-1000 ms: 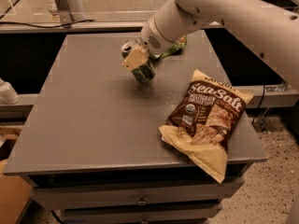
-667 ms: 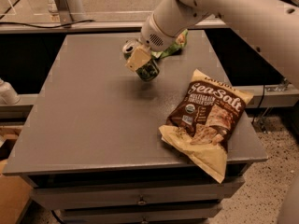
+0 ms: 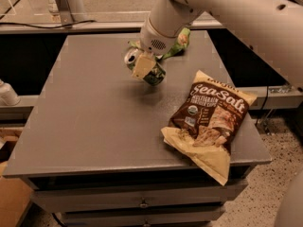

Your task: Knock green can over

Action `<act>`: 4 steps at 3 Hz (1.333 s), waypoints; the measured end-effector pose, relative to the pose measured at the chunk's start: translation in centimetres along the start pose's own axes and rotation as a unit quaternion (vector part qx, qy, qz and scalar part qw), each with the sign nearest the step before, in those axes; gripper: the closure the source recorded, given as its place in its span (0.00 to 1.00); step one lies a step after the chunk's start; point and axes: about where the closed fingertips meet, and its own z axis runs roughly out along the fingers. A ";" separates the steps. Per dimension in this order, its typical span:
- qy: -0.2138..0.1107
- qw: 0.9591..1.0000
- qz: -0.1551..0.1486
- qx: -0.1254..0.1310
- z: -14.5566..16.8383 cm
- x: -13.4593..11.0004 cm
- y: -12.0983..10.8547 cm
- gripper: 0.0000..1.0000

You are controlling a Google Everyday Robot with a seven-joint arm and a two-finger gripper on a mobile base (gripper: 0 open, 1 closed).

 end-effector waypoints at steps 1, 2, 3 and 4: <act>0.033 0.998 -0.043 -0.013 0.5 0.6 1.1 1.00; 0.056 0.995 -0.079 -0.027 1.1 0.9 2.4 1.00; 0.064 0.992 -0.104 -0.037 1.5 0.6 3.3 0.83; 0.064 0.989 -0.125 -0.047 2.0 0.2 4.1 0.60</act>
Offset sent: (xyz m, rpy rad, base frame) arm -0.0327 0.0011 -0.0292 -0.2172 -0.0157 0.2185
